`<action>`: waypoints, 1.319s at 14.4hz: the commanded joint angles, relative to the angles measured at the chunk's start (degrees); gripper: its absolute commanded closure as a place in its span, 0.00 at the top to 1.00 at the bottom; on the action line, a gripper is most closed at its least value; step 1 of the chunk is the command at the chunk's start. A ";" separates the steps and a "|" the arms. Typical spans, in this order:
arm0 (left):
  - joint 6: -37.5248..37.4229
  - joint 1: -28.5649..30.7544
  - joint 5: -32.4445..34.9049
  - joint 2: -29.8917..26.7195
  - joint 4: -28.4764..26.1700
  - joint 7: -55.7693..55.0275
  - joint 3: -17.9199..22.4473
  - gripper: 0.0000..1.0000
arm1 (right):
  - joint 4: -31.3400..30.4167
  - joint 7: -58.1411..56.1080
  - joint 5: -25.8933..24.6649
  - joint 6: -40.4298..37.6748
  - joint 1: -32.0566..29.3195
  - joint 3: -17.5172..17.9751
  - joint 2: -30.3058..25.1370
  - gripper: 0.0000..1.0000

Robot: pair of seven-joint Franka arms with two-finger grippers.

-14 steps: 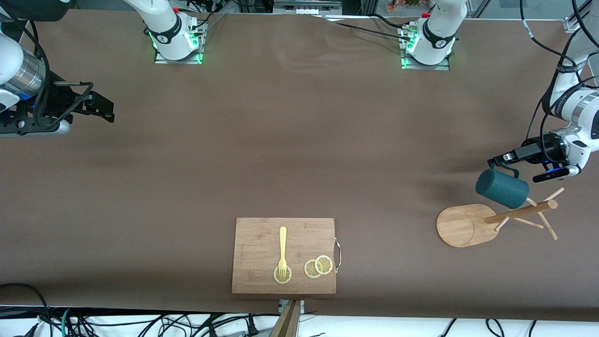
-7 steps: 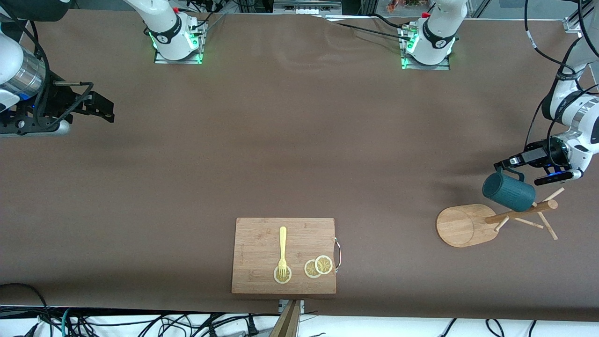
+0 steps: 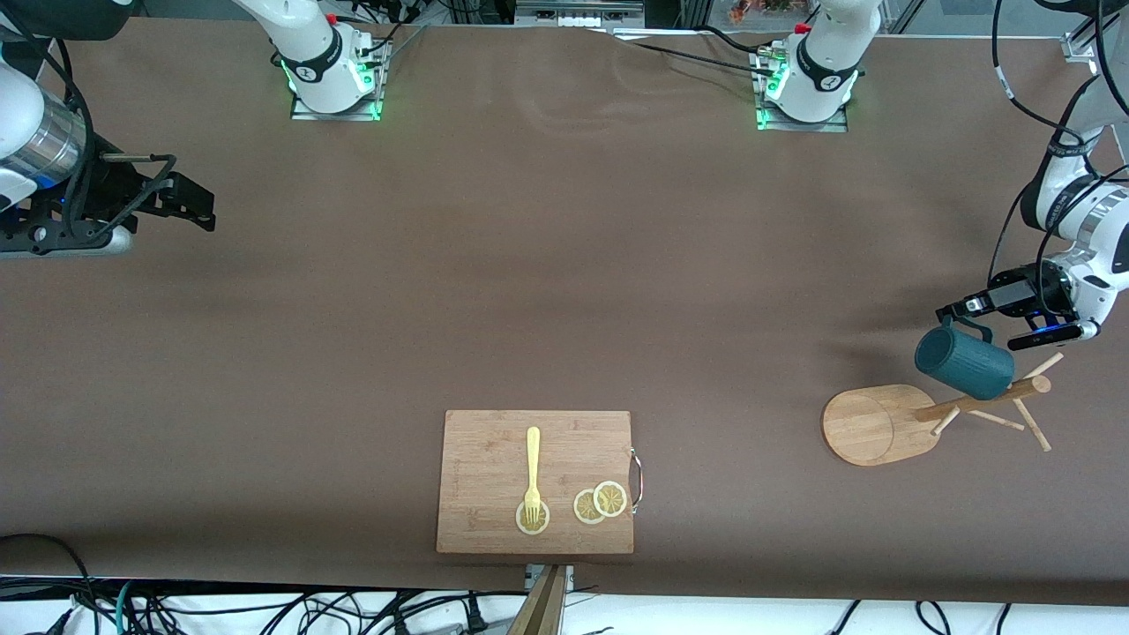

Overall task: Pass cup and hang on rack
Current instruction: 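Hang the mug handle on a rack peg and open the left gripper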

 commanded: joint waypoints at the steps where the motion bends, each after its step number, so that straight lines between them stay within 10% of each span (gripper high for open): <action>1: -0.79 0.73 -0.88 1.96 1.40 -0.16 -0.58 0.13 | 0.68 -0.75 -0.37 -0.05 -0.57 0.53 -0.01 1.00; 6: -0.44 0.82 -0.70 2.49 1.40 -0.08 -0.58 0.41 | 0.68 -0.75 -0.37 -0.05 -0.57 0.53 0.07 1.00; 10: -0.44 0.82 -0.18 2.41 2.28 -0.07 -0.58 1.00 | 0.68 -0.75 -0.37 -0.05 -0.57 0.53 -0.01 1.00; 19: -1.93 2.40 12.29 -3.39 3.86 -0.51 -0.58 1.00 | 0.68 -0.75 -0.37 -0.05 -0.49 0.53 0.07 1.00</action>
